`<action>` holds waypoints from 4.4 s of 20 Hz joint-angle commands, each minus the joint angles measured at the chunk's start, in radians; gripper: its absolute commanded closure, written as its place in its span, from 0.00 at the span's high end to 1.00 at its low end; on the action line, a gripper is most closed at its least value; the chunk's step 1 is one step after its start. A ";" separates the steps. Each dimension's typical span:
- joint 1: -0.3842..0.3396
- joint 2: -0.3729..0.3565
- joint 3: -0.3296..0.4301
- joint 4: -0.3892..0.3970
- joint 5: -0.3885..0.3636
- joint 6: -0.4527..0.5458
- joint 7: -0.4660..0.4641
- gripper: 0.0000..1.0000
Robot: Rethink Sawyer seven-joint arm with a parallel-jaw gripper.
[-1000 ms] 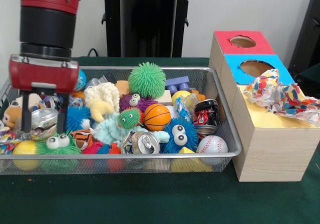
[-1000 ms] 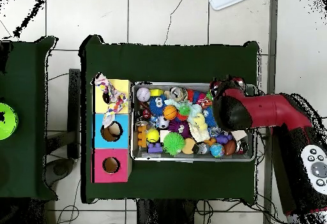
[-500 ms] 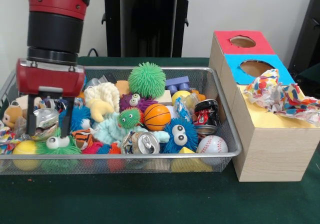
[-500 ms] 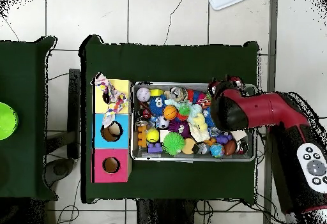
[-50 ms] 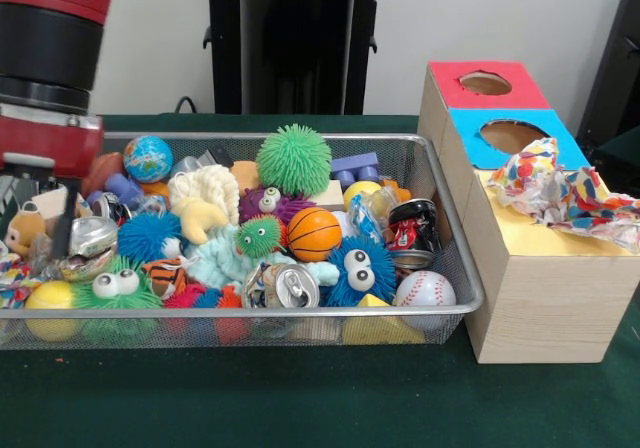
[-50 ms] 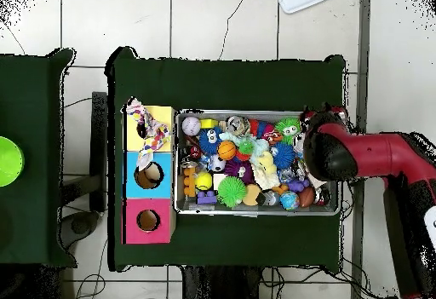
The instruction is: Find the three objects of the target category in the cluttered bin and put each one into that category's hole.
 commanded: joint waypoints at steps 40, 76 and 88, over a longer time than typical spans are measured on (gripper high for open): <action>0.128 0.124 -0.199 -0.070 -0.240 -0.147 -0.023 1.00; 0.325 0.323 -0.546 -0.221 -0.215 -0.368 0.240 1.00; 0.404 0.403 -0.702 -0.259 -0.044 -0.453 0.190 0.00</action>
